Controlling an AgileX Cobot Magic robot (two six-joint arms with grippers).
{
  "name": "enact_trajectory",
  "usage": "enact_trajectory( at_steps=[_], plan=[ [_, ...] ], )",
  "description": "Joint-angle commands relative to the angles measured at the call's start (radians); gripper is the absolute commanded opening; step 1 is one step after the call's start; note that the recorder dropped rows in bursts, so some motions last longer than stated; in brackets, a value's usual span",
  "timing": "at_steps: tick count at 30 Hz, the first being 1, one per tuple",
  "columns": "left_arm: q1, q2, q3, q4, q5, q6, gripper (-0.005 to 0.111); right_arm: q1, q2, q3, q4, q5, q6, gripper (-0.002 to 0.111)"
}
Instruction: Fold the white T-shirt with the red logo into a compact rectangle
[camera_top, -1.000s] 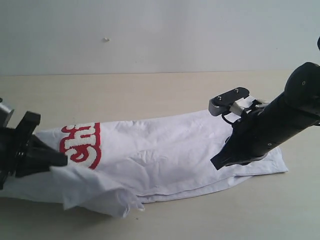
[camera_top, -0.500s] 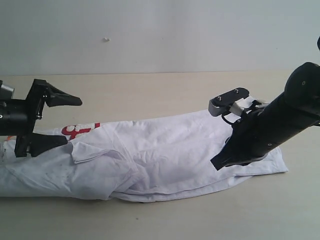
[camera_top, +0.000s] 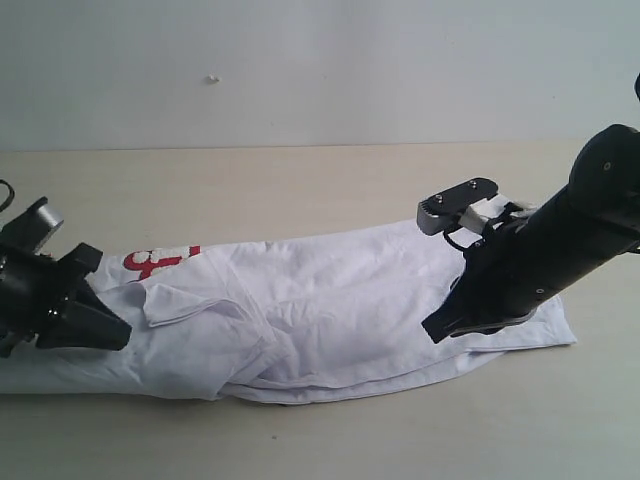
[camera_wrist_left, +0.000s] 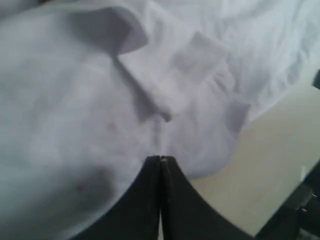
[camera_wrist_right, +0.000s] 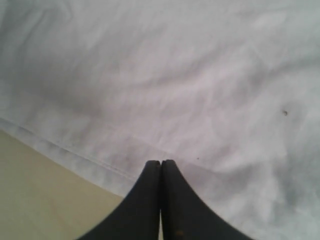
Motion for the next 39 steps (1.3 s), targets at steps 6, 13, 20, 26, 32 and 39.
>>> enact_trajectory(
  at_steps=[6, 13, 20, 26, 32, 39],
  plan=[
    [-0.010, 0.031, 0.016, -0.092, -0.194, -0.034, 0.000, 0.001, -0.012, 0.002, 0.006, -0.002, -0.002, 0.000],
    [-0.118, 0.097, 0.014, -0.175, -0.209, -0.034, 0.000, 0.001, -0.012, 0.002, 0.006, -0.001, -0.002, 0.000],
    [-0.149, 0.104, -0.030, -0.328, -0.198, 0.016, 0.000, 0.001, -0.012, 0.002, 0.006, 0.002, -0.002, 0.000],
    [-0.150, 0.104, -0.070, -0.620, -0.177, 0.141, 0.000, 0.001, -0.012, 0.002, 0.006, 0.000, -0.002, 0.000],
    [-0.113, 0.075, -0.122, -0.546, -0.175, 0.163, 0.006, 0.001, -0.012, 0.002, 0.006, 0.023, 0.000, 0.000],
    [0.085, -0.048, -0.135, -0.206, -0.157, 0.091, 0.053, 0.001, -0.012, 0.002, 0.006, 0.029, 0.000, 0.000]
  ],
)
